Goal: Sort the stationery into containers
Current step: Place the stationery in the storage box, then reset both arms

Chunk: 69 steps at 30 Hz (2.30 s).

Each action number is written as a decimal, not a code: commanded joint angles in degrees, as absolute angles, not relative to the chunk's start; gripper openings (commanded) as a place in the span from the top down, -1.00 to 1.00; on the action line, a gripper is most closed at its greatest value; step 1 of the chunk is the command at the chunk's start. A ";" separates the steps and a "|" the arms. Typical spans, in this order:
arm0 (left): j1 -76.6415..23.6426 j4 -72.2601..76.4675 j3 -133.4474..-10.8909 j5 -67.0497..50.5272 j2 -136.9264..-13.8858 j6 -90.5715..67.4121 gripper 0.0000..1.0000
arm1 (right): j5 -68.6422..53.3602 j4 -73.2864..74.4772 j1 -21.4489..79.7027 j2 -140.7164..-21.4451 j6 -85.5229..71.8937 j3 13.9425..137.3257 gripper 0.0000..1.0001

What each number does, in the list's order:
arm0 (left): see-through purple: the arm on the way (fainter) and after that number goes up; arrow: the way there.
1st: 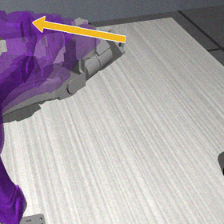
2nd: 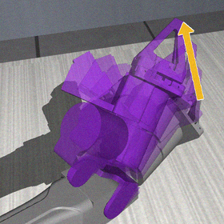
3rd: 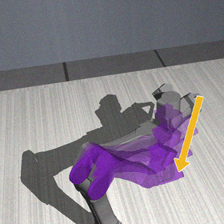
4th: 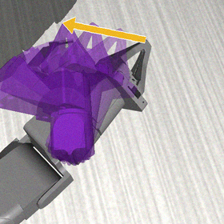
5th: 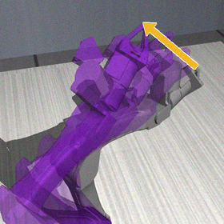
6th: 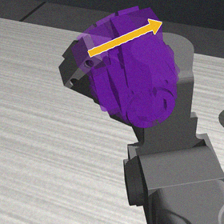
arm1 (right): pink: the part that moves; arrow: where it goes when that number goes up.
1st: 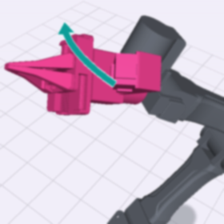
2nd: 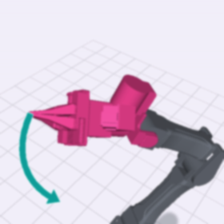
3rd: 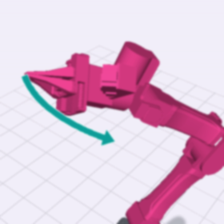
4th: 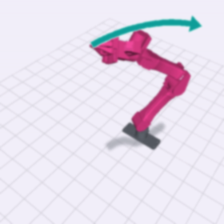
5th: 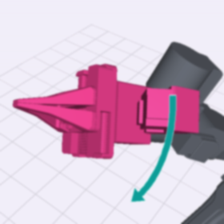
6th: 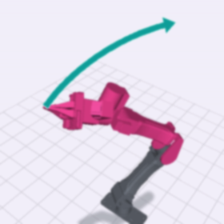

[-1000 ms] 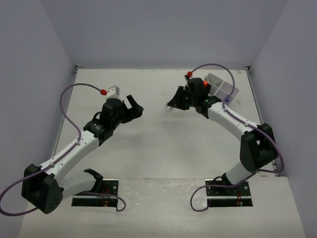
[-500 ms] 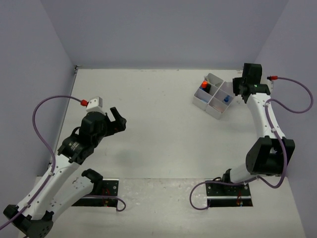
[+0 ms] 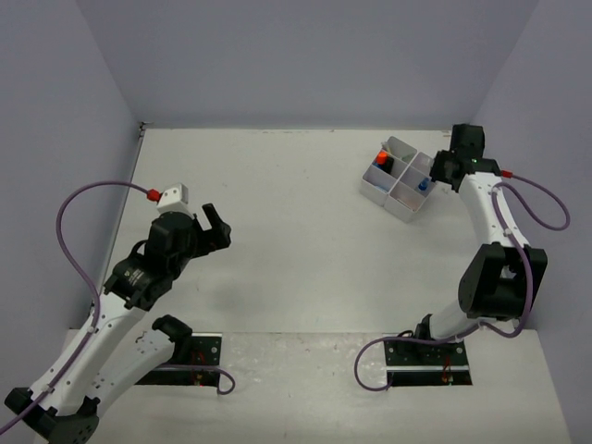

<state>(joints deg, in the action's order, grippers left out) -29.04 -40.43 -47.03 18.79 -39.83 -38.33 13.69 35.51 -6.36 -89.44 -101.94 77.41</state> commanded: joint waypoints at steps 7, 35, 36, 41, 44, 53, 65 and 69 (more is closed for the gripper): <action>-29.09 -40.34 -46.57 20.74 -38.40 -37.26 -1.00 | 12.65 30.84 -8.10 -93.82 -108.19 76.65 1.00; -29.09 -38.60 -45.88 19.36 -36.49 -36.21 -1.00 | 10.20 20.43 -9.49 -94.94 -104.91 71.17 0.16; -29.09 -38.58 -45.82 19.28 -36.47 -36.21 -1.00 | 10.08 20.17 -9.49 -94.75 -104.52 71.25 0.11; -29.02 -38.50 -46.03 19.30 -36.70 -36.04 -1.00 | 9.29 17.53 -9.49 -92.85 -100.91 71.63 0.07; -29.09 -38.45 -47.09 19.19 -38.54 -35.02 -1.00 | 7.54 11.56 -9.49 -89.39 -92.81 72.02 0.00; -29.27 -47.15 -62.18 34.73 -54.50 -29.23 -1.00 | 0.86 14.60 -4.49 -78.08 -39.42 72.18 -0.98; -29.18 -35.57 -55.82 43.70 -50.21 -20.83 -1.00 | 11.47 19.07 13.44 -38.94 -17.28 49.44 -0.98; -29.09 -34.21 -55.47 44.06 -46.79 -20.63 -1.00 | 7.80 28.87 13.57 -27.30 -15.70 51.97 -0.98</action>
<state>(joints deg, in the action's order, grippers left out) -29.07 -39.60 -55.68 40.15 -50.49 -23.98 6.43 20.79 13.55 -35.72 -22.95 49.50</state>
